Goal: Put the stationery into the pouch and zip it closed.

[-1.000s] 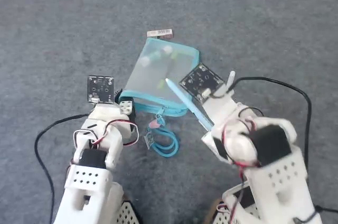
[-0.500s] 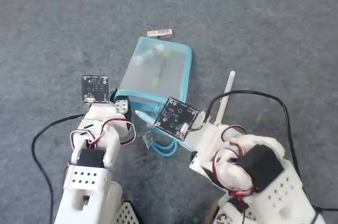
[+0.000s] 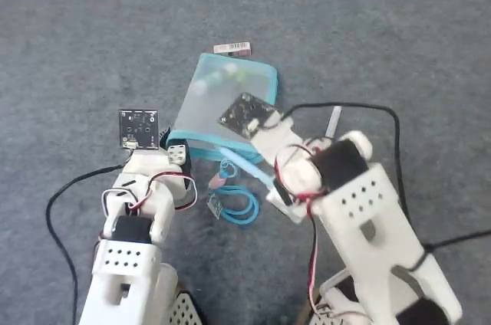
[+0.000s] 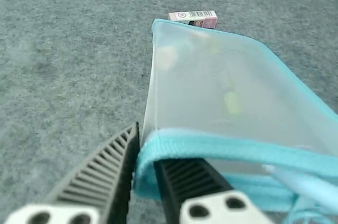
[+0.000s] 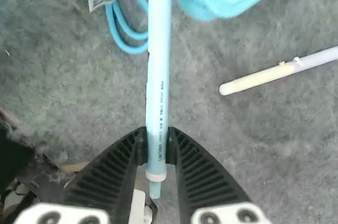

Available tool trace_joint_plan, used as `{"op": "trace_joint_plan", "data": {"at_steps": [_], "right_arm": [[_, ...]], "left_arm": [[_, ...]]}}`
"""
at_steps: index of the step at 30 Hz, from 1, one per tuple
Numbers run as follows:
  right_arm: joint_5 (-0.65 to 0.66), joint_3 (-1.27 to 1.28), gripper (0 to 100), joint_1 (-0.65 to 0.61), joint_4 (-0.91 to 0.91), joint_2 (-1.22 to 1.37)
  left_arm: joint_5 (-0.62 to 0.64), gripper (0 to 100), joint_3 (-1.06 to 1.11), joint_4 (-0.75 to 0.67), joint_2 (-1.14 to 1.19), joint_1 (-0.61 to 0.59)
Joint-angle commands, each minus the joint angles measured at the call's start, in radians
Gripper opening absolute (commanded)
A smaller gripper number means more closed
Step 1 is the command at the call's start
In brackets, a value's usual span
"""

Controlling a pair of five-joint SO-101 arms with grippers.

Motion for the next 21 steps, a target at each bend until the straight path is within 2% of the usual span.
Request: {"op": "trace_joint_plan", "data": {"at_steps": [1,5,11,17,21], "right_arm": [[-0.051,-0.130,0.6,0.016,-0.008,0.067],[-0.083,-0.272,0.6,0.018,-0.005,0.232],[-0.206,-0.560,0.8,0.018,-0.004,0.538],[-0.278,-0.821,1.3,0.012,0.038,0.759],[-0.281,-0.905,13.5,-0.008,0.035,0.809]], "left_arm": [[0.017,1,-0.064,-0.035,-0.009,0.000],[0.017,1,-0.064,-0.035,-0.009,0.002],[0.014,1,-0.064,-0.035,-0.011,0.003],[0.009,1,-0.062,-0.034,-0.011,0.068],[0.009,1,-0.061,-0.034,-0.009,0.072]]}}
